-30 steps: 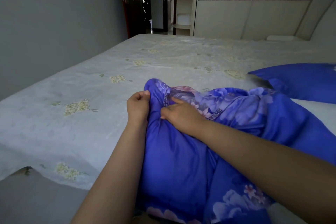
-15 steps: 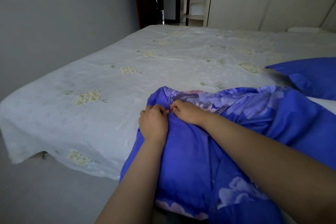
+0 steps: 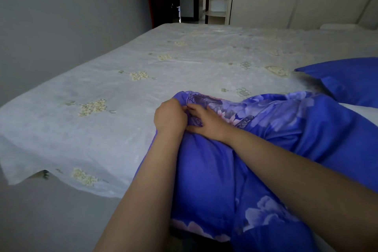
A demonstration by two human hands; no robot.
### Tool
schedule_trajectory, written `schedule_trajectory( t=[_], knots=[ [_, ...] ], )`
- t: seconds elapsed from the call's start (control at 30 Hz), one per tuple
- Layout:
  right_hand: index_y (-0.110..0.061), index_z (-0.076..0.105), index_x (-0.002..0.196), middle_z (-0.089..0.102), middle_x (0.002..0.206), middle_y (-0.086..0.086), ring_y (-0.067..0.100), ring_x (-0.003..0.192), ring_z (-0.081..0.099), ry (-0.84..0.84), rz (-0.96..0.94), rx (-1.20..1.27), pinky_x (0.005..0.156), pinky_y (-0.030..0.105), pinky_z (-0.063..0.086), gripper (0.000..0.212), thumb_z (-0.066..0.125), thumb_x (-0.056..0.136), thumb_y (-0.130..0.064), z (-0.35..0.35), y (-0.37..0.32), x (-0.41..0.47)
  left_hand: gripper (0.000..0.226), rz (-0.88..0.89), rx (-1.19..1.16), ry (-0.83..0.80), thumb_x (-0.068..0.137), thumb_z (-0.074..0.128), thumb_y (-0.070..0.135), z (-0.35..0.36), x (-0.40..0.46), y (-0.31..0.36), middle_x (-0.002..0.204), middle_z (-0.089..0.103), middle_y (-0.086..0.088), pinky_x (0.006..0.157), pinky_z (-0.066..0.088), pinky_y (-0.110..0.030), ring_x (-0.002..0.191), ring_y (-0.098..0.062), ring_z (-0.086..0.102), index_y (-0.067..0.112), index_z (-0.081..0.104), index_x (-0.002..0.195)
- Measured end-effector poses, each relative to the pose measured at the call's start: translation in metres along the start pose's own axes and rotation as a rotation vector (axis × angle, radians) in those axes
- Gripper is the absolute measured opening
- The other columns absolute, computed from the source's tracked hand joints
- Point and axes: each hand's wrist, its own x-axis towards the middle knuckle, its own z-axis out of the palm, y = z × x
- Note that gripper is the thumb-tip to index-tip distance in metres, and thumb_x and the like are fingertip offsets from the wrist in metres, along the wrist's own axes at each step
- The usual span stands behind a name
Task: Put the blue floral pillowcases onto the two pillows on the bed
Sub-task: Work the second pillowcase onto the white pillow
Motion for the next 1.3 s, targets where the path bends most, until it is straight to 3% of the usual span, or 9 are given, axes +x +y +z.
schedule_trajectory(
  t=[0.17, 0.3, 0.53, 0.67, 0.77, 0.87, 1.03, 1.13, 1.3],
  knots=[
    [-0.017, 0.060, 0.111, 0.057, 0.127, 0.000, 0.020, 0.122, 0.049, 0.337, -0.084, -0.186, 0.103, 0.024, 0.030, 0.036, 0.069, 0.077, -0.025, -0.003, 0.002, -0.022, 0.028, 0.070, -0.098, 0.099, 0.101, 0.033, 0.027, 0.035, -0.039, 0.004, 0.099, 0.061, -0.013, 0.063, 0.033, -0.034, 0.087, -0.033, 0.058, 0.006, 0.053, 0.101],
    [-0.020, 0.059, 0.113, 0.051, 0.126, 0.001, 0.021, 0.122, 0.045, 0.457, 0.024, -0.500, 0.097, 0.034, 0.034, 0.049, 0.071, 0.072, -0.044, -0.009, -0.004, -0.038, 0.030, 0.155, -0.194, 0.141, 0.101, 0.031, 0.029, 0.041, -0.057, -0.002, 0.101, 0.061, -0.012, 0.058, 0.035, -0.035, 0.082, -0.033, 0.058, 0.011, 0.049, 0.116],
    [-0.025, 0.056, 0.117, 0.043, 0.142, -0.002, 0.017, 0.130, 0.041, -0.040, 0.095, -0.386, 0.105, 0.029, 0.032, 0.037, 0.065, 0.085, -0.039, -0.044, -0.009, -0.048, 0.025, 0.303, 0.047, 0.216, 0.083, 0.042, 0.026, 0.058, -0.062, -0.006, 0.117, 0.061, -0.015, 0.076, 0.041, -0.040, 0.103, -0.033, 0.055, 0.014, 0.061, 0.072],
    [-0.029, 0.050, 0.130, 0.032, 0.150, -0.009, 0.010, 0.138, 0.030, -0.402, 0.200, -0.282, 0.112, 0.021, 0.023, 0.051, 0.071, 0.083, -0.027, -0.076, -0.013, -0.048, 0.028, 0.367, 0.148, 0.048, 0.071, 0.036, 0.014, 0.056, -0.058, -0.003, 0.076, 0.066, -0.002, 0.064, 0.043, -0.029, 0.071, -0.023, 0.059, 0.015, 0.064, 0.069],
    [-0.027, 0.060, 0.105, 0.057, 0.123, -0.006, 0.013, 0.116, 0.051, -0.303, 0.169, -0.279, 0.102, 0.029, 0.038, 0.032, 0.076, 0.078, -0.022, -0.084, -0.013, -0.047, 0.025, 0.346, 0.064, -0.070, 0.085, 0.043, 0.009, 0.052, -0.051, -0.004, 0.084, 0.065, -0.007, 0.054, 0.034, -0.032, 0.075, -0.029, 0.059, 0.011, 0.059, 0.105],
    [-0.025, 0.058, 0.078, 0.053, 0.094, -0.007, 0.016, 0.096, 0.054, -0.179, 0.050, -0.484, 0.086, 0.029, 0.042, 0.016, 0.073, 0.079, -0.021, -0.084, -0.013, -0.047, 0.034, 0.363, -0.021, -0.063, 0.099, 0.034, 0.029, 0.056, -0.049, -0.008, 0.106, 0.063, -0.006, 0.059, 0.030, -0.033, 0.093, -0.032, 0.055, 0.022, 0.044, 0.131],
    [-0.022, 0.059, 0.080, 0.056, 0.092, -0.003, 0.017, 0.094, 0.054, -0.161, -0.004, -0.510, 0.086, 0.031, 0.043, 0.012, 0.067, 0.085, -0.028, -0.080, -0.016, -0.050, 0.067, 0.355, -0.043, -0.099, 0.088, 0.005, 0.056, 0.053, -0.053, -0.009, 0.107, 0.064, -0.005, 0.078, 0.043, -0.035, 0.096, -0.032, 0.054, 0.026, 0.057, 0.118],
    [-0.022, 0.059, 0.103, 0.054, 0.106, -0.011, 0.007, 0.102, 0.049, -0.366, 0.060, -0.414, 0.095, 0.023, 0.038, 0.030, 0.075, 0.078, -0.030, -0.091, -0.019, -0.053, 0.047, 0.327, -0.042, -0.140, 0.100, 0.022, 0.046, 0.052, -0.050, -0.009, 0.111, 0.063, -0.005, 0.085, 0.041, -0.037, 0.101, -0.033, 0.051, 0.024, 0.061, 0.115],
    [-0.030, 0.052, 0.067, 0.053, 0.088, -0.008, 0.016, 0.090, 0.053, -0.237, 0.021, -0.619, 0.081, 0.033, 0.043, 0.024, 0.072, 0.079, -0.028, -0.086, -0.023, -0.046, 0.044, 0.279, -0.089, -0.160, 0.101, 0.025, 0.041, 0.047, -0.051, -0.007, 0.114, 0.062, -0.002, 0.085, 0.040, -0.036, 0.107, -0.030, 0.047, 0.024, 0.064, 0.110]
  ],
)
